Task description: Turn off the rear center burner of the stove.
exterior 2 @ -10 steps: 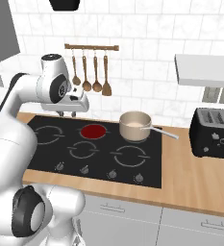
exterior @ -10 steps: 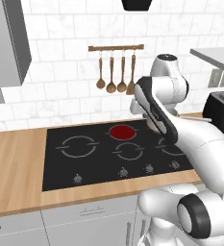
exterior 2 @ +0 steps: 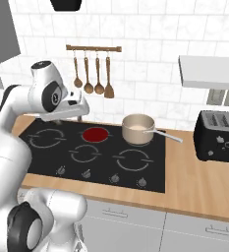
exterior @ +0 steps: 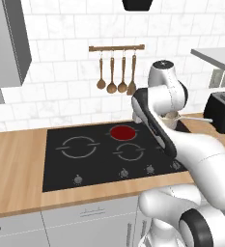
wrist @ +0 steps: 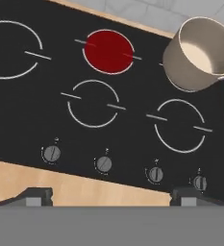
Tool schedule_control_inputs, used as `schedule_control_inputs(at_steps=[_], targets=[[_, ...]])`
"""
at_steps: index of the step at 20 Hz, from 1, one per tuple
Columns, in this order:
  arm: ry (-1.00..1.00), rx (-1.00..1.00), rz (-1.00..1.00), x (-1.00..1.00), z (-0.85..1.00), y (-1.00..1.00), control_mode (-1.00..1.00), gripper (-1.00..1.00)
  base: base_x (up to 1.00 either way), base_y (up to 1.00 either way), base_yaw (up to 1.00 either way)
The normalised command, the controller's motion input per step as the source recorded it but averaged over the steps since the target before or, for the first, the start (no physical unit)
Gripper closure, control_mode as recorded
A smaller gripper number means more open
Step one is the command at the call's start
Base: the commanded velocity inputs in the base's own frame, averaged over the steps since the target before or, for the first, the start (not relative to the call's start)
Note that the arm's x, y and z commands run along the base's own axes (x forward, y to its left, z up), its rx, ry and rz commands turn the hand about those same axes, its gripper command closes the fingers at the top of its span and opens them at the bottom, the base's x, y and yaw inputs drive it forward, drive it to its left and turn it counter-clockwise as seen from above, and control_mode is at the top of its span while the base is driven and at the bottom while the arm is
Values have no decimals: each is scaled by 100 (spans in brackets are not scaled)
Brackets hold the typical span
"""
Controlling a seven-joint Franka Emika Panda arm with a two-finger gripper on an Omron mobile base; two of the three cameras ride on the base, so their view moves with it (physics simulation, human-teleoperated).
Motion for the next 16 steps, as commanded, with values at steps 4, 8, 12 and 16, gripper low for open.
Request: schedule_control_inputs(at_steps=[4,8,12,16], targets=[[5,-32,67,2,-31,-37,-100,-100,0,0,0],[16,-2,74,13,-14,-12,-100,-100,0,0,0],[25,-1,63,5,3,-1,-100,-100,0,0,0],[23,-14,59,0,0,0,-100,-100,0,0,0]])
